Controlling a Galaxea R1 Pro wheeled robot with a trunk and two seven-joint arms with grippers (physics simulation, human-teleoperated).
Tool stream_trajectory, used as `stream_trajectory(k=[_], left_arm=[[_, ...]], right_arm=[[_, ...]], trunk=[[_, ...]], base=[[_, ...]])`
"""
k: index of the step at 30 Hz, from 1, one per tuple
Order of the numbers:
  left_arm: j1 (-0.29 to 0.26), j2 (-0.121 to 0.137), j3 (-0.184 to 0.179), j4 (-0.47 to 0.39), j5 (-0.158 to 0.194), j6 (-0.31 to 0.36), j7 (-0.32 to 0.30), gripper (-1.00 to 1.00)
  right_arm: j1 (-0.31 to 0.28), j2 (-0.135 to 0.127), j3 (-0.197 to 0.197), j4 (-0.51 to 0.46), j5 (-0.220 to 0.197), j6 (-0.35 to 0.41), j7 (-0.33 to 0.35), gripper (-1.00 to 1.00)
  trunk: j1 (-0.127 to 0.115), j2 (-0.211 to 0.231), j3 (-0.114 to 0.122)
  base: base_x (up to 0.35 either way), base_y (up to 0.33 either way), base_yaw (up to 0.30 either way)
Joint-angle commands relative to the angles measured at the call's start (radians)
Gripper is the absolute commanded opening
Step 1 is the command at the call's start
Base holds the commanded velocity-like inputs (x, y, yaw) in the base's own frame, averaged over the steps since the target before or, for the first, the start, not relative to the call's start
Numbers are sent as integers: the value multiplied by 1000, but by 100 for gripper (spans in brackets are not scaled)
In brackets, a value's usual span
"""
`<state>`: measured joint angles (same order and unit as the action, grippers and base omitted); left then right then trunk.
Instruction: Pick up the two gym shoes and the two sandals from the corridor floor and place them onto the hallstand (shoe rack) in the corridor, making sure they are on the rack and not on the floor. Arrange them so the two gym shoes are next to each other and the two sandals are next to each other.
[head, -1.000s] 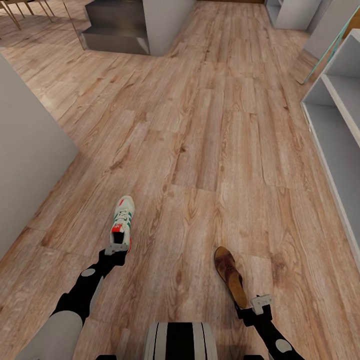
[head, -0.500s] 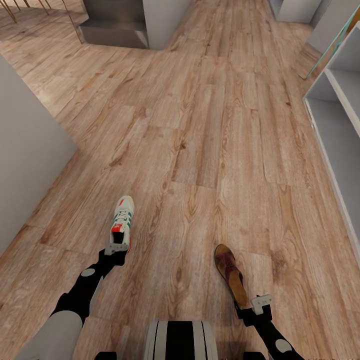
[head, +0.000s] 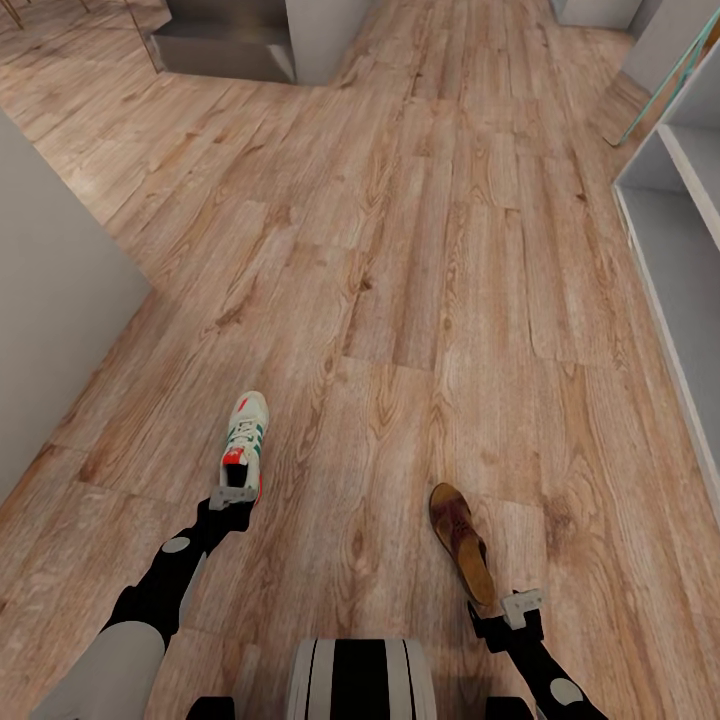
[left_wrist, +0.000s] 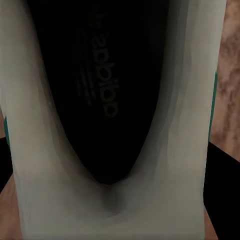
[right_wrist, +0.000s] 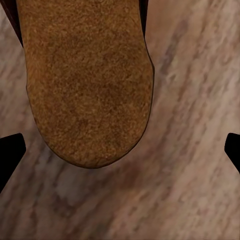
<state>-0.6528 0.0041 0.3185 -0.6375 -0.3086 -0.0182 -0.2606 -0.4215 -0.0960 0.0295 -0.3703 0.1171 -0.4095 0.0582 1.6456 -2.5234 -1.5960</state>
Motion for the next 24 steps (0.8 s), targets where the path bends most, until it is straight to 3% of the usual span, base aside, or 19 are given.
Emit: stream_trajectory(k=[1,24], left_arm=[[-1,-1,7,-1,-10,-2,-8,-100],[0,-1,8,-1,-10,-9,-8,-100]], right_arm=[[0,-1,3,1,4,-3,-2,100],[0,-1,3,1,4,-2,-1,100]], trunk=[[0,0,-1],[1,-1,-12]], base=[[0,0,0],[0,0,0]])
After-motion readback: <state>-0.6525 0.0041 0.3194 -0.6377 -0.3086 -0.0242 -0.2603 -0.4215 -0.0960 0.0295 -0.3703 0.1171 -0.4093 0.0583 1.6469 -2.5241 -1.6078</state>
